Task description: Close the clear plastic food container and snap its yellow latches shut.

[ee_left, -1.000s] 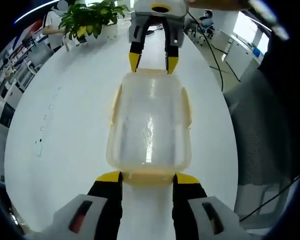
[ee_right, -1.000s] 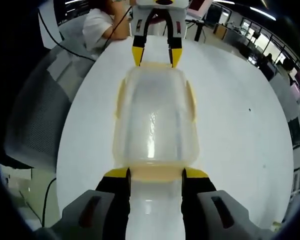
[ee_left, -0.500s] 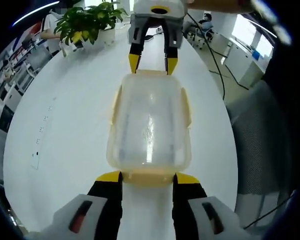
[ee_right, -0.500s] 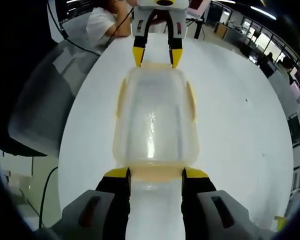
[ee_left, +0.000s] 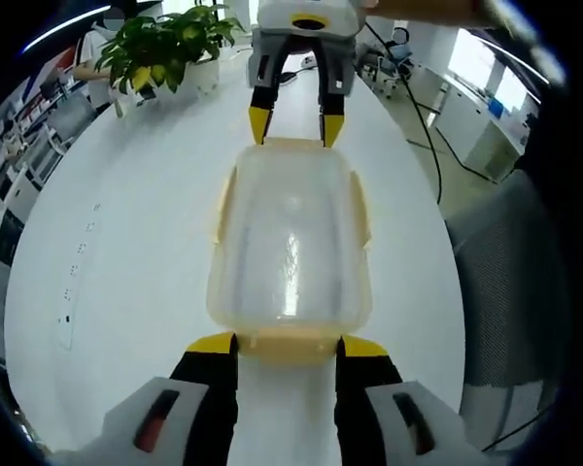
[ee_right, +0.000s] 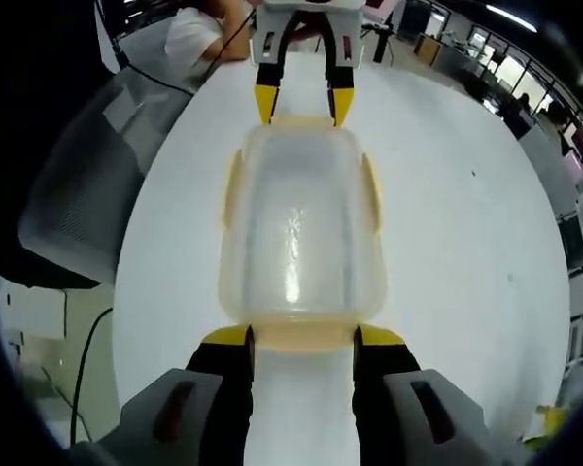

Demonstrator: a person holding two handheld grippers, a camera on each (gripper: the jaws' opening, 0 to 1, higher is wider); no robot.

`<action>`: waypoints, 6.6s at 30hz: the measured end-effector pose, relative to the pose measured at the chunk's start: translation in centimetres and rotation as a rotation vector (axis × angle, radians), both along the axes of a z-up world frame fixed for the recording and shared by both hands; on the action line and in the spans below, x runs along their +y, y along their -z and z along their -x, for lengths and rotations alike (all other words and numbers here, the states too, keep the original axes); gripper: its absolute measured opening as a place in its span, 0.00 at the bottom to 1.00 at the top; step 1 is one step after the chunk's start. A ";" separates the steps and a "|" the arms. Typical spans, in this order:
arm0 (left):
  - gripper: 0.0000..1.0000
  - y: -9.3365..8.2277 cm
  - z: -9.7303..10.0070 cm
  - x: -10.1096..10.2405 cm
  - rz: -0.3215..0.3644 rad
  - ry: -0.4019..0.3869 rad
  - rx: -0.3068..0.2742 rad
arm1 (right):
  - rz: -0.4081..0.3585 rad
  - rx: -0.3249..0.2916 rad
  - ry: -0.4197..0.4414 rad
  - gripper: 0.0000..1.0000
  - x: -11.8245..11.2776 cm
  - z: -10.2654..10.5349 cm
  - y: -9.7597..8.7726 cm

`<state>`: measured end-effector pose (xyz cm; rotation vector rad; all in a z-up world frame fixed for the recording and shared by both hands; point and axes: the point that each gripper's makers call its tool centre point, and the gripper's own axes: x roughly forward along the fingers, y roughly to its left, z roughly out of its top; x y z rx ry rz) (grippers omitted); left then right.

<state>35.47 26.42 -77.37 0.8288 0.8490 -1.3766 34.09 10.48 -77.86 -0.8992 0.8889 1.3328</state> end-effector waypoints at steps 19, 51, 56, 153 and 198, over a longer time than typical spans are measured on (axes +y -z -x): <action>0.33 1.4 0.4 0.3 -0.040 0.008 0.017 | -0.023 0.012 0.008 0.37 0.4 0.4 1.2; 0.33 0.3 0.9 1.3 0.123 -0.288 0.092 | -0.147 0.056 0.237 0.35 -0.4 0.6 -0.5; 0.30 -0.6 0.3 1.1 0.272 -0.508 0.181 | -0.265 0.128 0.408 0.40 0.1 0.4 -2.4; 0.35 -2.2 1.9 -7.1 0.199 -0.204 -0.247 | -0.173 -0.047 0.103 0.34 9.2 -1.6 -1.9; 0.40 0.8 2.3 -8.3 0.019 -0.089 -0.406 | 0.316 0.312 -0.167 0.27 8.7 -2.9 0.6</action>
